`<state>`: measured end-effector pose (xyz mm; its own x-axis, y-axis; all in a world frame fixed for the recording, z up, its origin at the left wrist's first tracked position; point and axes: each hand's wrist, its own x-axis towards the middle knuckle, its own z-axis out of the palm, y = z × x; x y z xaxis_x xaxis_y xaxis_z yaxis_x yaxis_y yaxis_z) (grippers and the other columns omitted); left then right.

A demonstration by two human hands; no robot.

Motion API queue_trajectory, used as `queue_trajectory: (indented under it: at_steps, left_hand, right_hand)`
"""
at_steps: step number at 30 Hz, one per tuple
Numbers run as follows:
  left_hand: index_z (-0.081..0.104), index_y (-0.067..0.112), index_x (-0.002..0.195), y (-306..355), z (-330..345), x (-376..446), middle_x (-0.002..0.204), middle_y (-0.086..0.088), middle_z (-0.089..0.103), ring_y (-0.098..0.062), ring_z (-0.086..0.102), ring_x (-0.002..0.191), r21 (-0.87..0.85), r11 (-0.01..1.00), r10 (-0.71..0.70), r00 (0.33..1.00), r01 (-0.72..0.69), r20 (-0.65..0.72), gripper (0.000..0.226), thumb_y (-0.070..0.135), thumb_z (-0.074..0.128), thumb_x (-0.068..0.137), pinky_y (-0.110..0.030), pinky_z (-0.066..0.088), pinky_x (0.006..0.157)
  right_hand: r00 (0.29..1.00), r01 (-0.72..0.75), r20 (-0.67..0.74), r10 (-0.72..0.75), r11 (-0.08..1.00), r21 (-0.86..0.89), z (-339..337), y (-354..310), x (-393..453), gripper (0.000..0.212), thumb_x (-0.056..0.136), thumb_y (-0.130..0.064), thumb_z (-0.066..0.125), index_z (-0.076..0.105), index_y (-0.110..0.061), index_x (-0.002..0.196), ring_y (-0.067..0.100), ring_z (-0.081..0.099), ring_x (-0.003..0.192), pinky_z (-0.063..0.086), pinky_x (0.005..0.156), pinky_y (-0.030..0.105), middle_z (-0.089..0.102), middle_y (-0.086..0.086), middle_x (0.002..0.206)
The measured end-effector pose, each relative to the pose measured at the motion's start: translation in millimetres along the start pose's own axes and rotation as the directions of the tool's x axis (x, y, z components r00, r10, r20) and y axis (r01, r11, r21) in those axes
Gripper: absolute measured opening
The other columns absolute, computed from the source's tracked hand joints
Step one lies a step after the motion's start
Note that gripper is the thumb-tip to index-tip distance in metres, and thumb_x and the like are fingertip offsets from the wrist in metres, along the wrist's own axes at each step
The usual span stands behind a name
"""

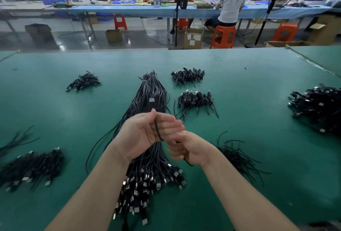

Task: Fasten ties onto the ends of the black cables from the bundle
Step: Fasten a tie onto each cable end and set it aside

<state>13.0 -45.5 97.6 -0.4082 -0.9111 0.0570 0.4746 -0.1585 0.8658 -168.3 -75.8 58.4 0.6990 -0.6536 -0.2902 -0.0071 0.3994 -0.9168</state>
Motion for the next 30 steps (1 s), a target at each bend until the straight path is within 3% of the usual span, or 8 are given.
queue_trajectory:
  at_steps: [5, 7, 10, 13, 17, 21, 25, 30]
  left_hand:
    - [0.064, -0.015, 0.118, -3.7, 9.2, -8.7, 0.120, -0.035, 0.065, -0.049, 0.063, 0.117, 0.300, 0.925, -0.267, 0.961, 0.233, 0.075, 0.046, 0.027, 0.047, 0.105, -0.053, 0.049, 0.104]
    - [0.066, -0.014, 0.114, -8.7, 15.6, -8.6, 0.115, -0.030, 0.069, -0.043, 0.067, 0.111, 0.386, 0.859, -0.353, 0.935, 0.337, -0.031, 0.040, 0.020, 0.045, 0.107, -0.044, 0.054, 0.100]
    - [0.067, -0.013, 0.114, -20.2, 23.4, -5.4, 0.113, -0.025, 0.072, -0.038, 0.070, 0.108, 0.437, 0.800, -0.342, 0.911, 0.412, -0.232, 0.038, 0.016, 0.043, 0.108, -0.036, 0.058, 0.094]
    - [0.072, -0.004, 0.111, -29.2, 28.3, -1.5, 0.110, -0.010, 0.076, -0.031, 0.070, 0.109, 0.410, 0.815, -0.276, 0.896, 0.410, -0.347, 0.040, 0.021, 0.041, 0.109, -0.038, 0.054, 0.098]
    - [0.075, 0.018, 0.106, -38.6, 29.0, 3.5, 0.105, 0.007, 0.078, -0.018, 0.071, 0.106, 0.411, 0.809, -0.195, 0.851, 0.420, -0.487, 0.035, 0.032, 0.044, 0.108, -0.044, 0.045, 0.106]
    - [0.073, 0.021, 0.106, -44.2, 22.5, 8.6, 0.112, 0.000, 0.075, -0.016, 0.071, 0.102, 0.325, 0.874, -0.085, 0.772, 0.361, -0.630, 0.031, 0.033, 0.045, 0.108, -0.038, 0.050, 0.093]
    - [0.068, 0.013, 0.118, -46.7, 19.4, 13.1, 0.103, -0.002, 0.076, -0.020, 0.071, 0.087, 0.021, 0.974, -0.164, 0.771, 0.224, -0.616, 0.035, 0.032, 0.041, 0.109, -0.040, 0.054, 0.080]
    - [0.073, 0.012, 0.106, -49.9, 19.2, 14.7, 0.091, 0.000, 0.077, -0.020, 0.069, 0.090, -0.088, 0.987, -0.157, 0.775, 0.131, -0.612, 0.035, 0.031, 0.043, 0.108, -0.042, 0.047, 0.098]
  right_hand:
    - [0.978, -0.187, -0.124, 0.166, 0.964, -0.189, -2.7, -7.9, 4.5, 0.042, 0.095, -0.024, 0.053, 0.063, -0.019, 0.054, 0.015, 0.048, 0.053, 0.042, 0.055, 0.029, 0.053, -0.002, 0.056]
    - [0.965, -0.218, -0.210, 0.159, 0.929, -0.300, -1.8, -15.5, 5.1, 0.034, 0.095, -0.020, 0.055, 0.069, -0.013, 0.064, 0.024, 0.059, 0.068, 0.049, 0.067, 0.036, 0.064, 0.007, 0.069]
    - [0.943, -0.259, -0.318, 0.101, 0.822, -0.507, 2.4, -30.3, 8.6, 0.030, 0.103, -0.026, 0.051, 0.062, -0.014, 0.077, 0.015, 0.047, 0.052, 0.039, 0.049, 0.024, 0.055, 0.004, 0.066]
    - [0.927, -0.277, -0.373, 0.042, 0.748, -0.603, 7.1, -42.0, 10.0, 0.030, 0.102, -0.018, 0.042, 0.053, -0.016, 0.074, 0.016, 0.032, 0.050, 0.026, 0.047, 0.026, 0.041, 0.006, 0.064]
    - [0.913, -0.245, -0.395, -0.101, 0.639, -0.729, 13.1, -52.2, 7.0, 0.046, 0.106, -0.026, 0.042, 0.045, -0.017, 0.060, 0.014, 0.036, 0.052, 0.028, 0.048, 0.028, 0.045, 0.000, 0.058]
    - [0.904, -0.178, -0.376, -0.201, 0.624, -0.761, 12.7, -59.3, 4.0, 0.050, 0.105, -0.037, 0.047, 0.052, -0.017, 0.059, 0.012, 0.036, 0.045, 0.028, 0.047, 0.029, 0.043, -0.003, 0.051]
    - [0.914, -0.093, -0.302, -0.270, 0.586, -0.805, 16.7, -55.3, 2.9, 0.047, 0.105, -0.037, 0.048, 0.054, -0.017, 0.062, 0.006, 0.033, 0.037, 0.028, 0.045, 0.027, 0.040, -0.007, 0.046]
    - [0.917, 0.013, -0.247, -0.314, 0.642, -0.767, 16.6, -44.1, 1.3, 0.042, 0.106, -0.032, 0.046, 0.053, -0.019, 0.067, 0.002, 0.036, 0.039, 0.031, 0.044, 0.021, 0.043, -0.009, 0.055]
